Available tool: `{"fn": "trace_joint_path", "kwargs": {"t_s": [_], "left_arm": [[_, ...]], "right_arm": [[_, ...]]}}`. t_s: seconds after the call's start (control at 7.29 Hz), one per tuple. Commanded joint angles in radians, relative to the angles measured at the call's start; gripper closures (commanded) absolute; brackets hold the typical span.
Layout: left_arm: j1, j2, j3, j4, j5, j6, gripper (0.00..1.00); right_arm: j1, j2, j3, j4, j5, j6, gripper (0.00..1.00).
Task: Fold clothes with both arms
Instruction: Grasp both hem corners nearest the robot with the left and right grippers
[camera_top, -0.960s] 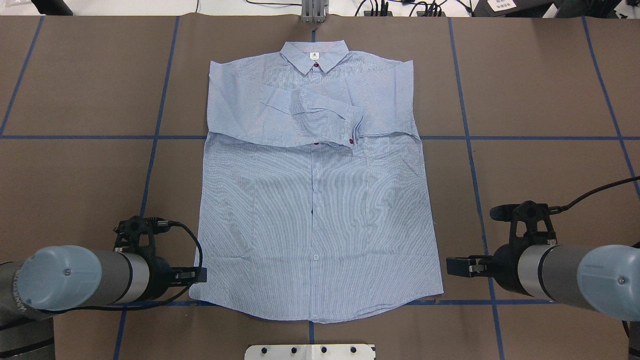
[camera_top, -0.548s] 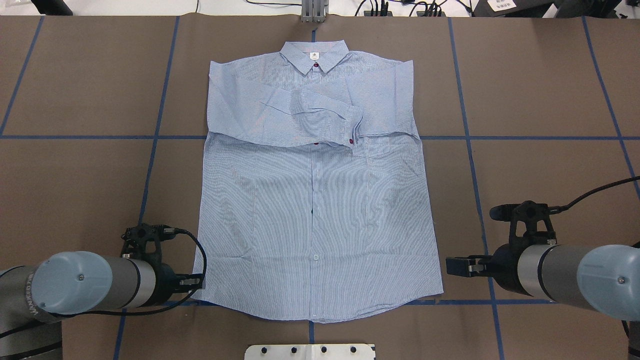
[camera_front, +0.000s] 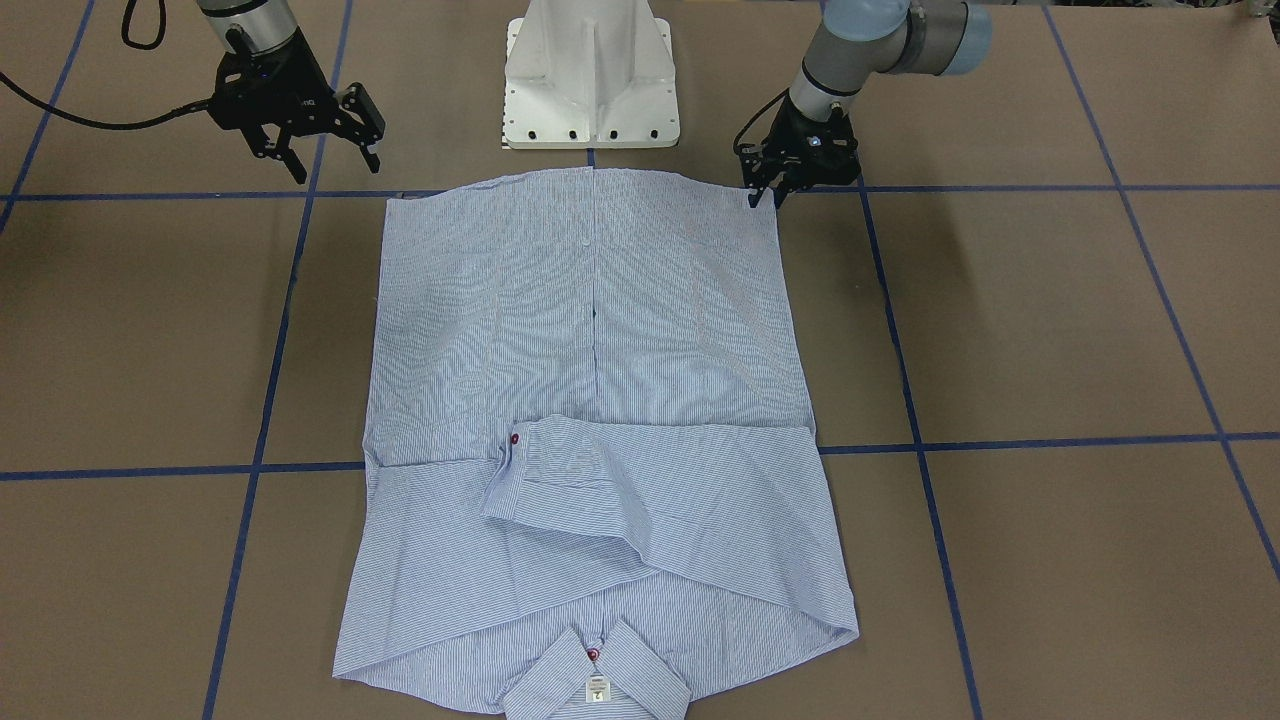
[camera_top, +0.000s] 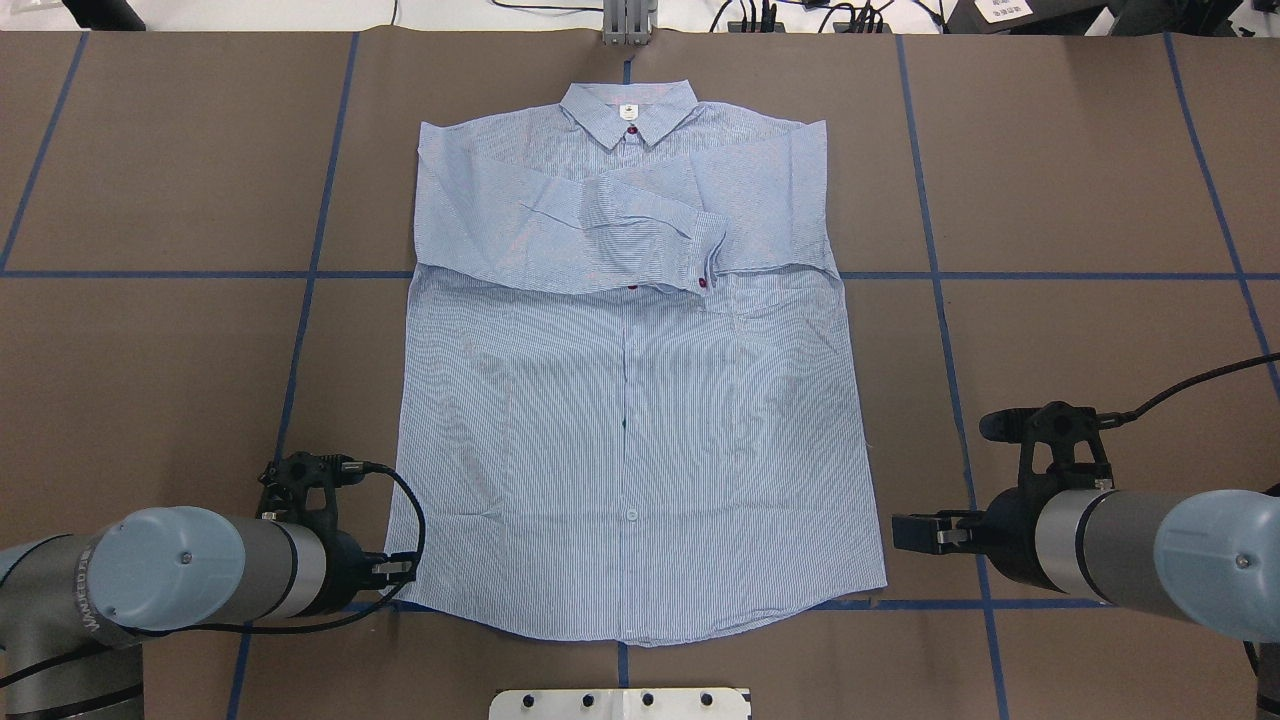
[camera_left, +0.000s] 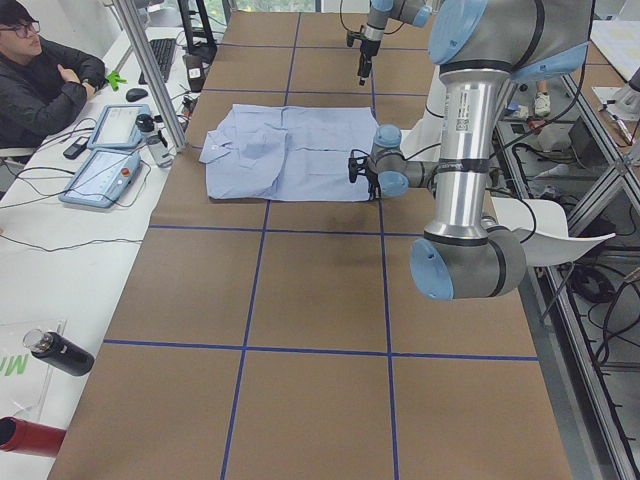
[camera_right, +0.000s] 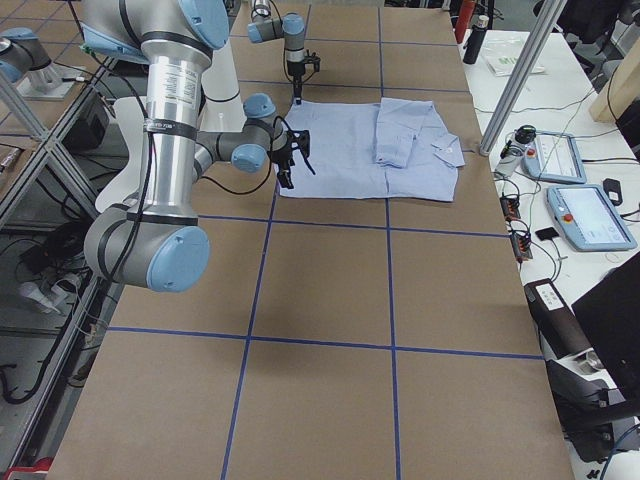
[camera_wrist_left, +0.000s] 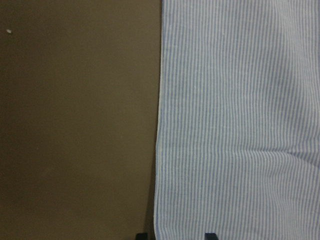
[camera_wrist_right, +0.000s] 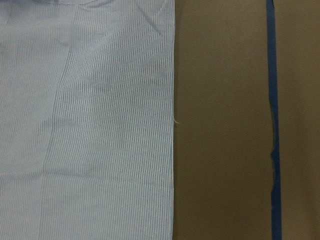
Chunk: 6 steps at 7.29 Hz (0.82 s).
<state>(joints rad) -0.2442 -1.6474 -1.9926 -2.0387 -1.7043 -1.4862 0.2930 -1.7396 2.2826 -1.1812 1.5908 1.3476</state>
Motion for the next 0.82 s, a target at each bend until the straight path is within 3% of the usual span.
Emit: {"fn": "trace_joint_path", "kwargs": {"t_s": [0.0, 0.27, 0.55, 0.69], "left_arm": [[0.0, 0.0, 0.003, 0.0, -0.002, 0.0, 0.71], [0.0, 0.0, -0.002, 0.0, -0.002, 0.0, 0.73], [0.0, 0.0, -0.008, 0.0, -0.006, -0.025, 1.0], [0.0, 0.0, -0.015, 0.0, -0.009, -0.028, 1.0]], "right_arm": [[-0.002, 0.0, 0.0, 0.0, 0.0, -0.001, 0.0], [-0.009, -0.002, -0.002, -0.002, 0.0, 0.005, 0.0], [-0.031, -0.006, -0.006, -0.002, 0.001, 0.108, 0.01], [-0.032, -0.008, -0.02, 0.0, 0.0, 0.117, 0.01]]}}
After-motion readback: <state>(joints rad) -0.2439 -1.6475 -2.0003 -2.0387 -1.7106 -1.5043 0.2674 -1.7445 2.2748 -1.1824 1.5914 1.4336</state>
